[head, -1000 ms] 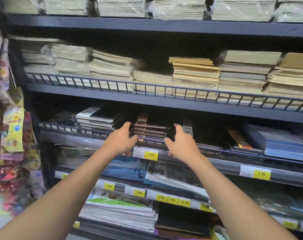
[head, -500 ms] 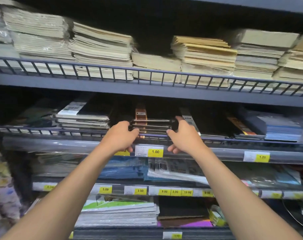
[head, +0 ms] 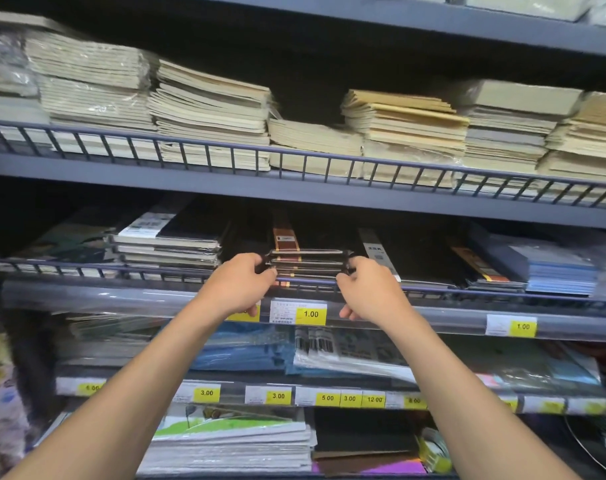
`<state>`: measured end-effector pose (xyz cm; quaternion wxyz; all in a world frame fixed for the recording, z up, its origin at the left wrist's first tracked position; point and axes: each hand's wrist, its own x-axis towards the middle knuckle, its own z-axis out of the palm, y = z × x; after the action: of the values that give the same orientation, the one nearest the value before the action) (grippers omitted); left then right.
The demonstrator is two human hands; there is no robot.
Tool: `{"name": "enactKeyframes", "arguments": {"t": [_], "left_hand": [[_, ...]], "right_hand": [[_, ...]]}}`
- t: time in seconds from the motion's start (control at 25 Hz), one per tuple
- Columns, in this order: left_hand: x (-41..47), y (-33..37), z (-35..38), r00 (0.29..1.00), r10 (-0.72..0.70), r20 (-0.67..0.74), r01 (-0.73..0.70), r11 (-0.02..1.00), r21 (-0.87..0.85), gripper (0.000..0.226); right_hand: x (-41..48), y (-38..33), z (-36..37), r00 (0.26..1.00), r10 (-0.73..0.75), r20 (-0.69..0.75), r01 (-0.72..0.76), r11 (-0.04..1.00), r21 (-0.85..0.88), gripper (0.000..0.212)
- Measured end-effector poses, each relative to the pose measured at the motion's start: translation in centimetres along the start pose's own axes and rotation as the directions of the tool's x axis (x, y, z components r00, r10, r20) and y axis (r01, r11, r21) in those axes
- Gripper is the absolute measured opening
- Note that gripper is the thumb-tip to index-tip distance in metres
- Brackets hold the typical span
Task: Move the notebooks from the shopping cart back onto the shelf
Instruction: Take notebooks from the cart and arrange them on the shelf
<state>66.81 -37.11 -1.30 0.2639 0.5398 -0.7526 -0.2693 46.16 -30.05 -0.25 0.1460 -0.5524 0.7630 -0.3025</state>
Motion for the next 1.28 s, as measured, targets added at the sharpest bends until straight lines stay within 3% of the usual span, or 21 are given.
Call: {"name": "enactKeyframes", "arguments": {"t": [0.2, 0.36, 0.68, 0.88, 1.04, 1.28], "left_hand": [[-0.1, -0.4, 0.6, 1.0, 0.007, -0.01, -0.007, 1.0, 0.009, 0.038], [-0.4, -0.4, 0.4, 0.999, 0.033, -0.015, -0.033, 0.999, 0.032, 0.02], [-1.1, -0.7, -0.8, 0.994, 0.109, 0.027, -0.111, 0.99, 0.088, 0.018], [-1.2, -0.8, -0.5, 0.984, 0.133, -0.117, -0.117, 0.984, 0.134, 0.015], [-1.0, -1.3, -0.6, 0.982, 0.13, -0.139, -0.109, 0.983, 0.147, 0.019], [-1.6, -0.6, -0.7, 0.984, 0.107, -0.142, -0.101, 0.994, 0.044, 0.057]], "right_hand": [[-0.6, -0.3, 0.6, 0.998, 0.015, -0.059, -0.002, 0.974, 0.227, 0.044], [-0.9, -0.1, 1.1, 0.997, -0.019, -0.073, 0.037, 0.964, 0.264, 0.048], [-1.9, 0.9, 1.3, 0.987, -0.088, -0.134, 0.104, 0.988, 0.117, 0.057], [-1.6, 0.3, 1.4, 0.961, -0.105, -0.256, 0.126, 0.99, 0.064, 0.054], [-2.2, 0.6, 1.7, 0.942, -0.16, -0.295, 0.161, 0.987, -0.023, 0.047], [-1.5, 0.2, 1.5, 0.941, -0.19, -0.28, 0.198, 0.98, 0.002, 0.058]]}}
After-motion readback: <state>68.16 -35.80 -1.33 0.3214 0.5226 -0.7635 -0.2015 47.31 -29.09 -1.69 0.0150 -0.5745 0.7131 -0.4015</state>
